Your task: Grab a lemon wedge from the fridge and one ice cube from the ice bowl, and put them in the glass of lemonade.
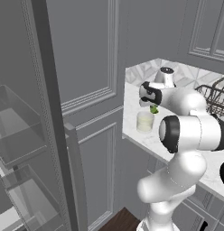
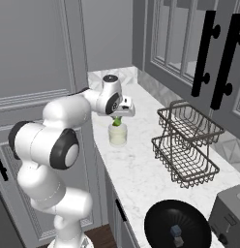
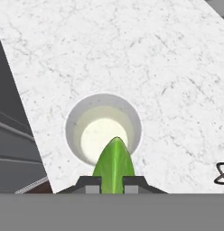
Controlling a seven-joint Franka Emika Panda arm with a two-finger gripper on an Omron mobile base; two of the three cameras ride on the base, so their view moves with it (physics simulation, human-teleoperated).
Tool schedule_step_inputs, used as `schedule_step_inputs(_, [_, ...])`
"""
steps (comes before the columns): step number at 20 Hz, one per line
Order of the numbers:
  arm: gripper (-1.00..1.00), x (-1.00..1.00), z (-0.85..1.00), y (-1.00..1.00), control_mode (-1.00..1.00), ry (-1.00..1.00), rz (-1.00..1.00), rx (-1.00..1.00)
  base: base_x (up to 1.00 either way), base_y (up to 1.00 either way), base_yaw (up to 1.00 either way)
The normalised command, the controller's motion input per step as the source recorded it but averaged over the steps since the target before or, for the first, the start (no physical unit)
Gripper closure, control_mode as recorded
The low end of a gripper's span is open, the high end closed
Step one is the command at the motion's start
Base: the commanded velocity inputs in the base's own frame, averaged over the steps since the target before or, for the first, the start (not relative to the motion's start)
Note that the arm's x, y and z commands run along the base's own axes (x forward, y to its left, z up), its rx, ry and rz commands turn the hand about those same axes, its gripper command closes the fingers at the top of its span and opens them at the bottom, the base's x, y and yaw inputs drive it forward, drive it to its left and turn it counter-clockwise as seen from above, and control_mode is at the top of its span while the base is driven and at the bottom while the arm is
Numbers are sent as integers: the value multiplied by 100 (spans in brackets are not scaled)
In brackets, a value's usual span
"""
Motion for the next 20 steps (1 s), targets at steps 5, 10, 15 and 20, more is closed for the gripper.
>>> schedule_step_inputs(5, [100, 35, 0, 0, -100, 4, 2, 0, 0, 0, 0])
schedule_step_inputs(10, [100, 16, 0, 0, -100, 3, 11, 0, 0, 0, 0])
schedule_step_inputs(15, [100, 19, 0, 0, -100, 1, 8, 0, 0, 0, 0])
schedule_step_inputs(20, [100, 11, -6, 0, -100, 0, 1, 0, 0, 0, 0])
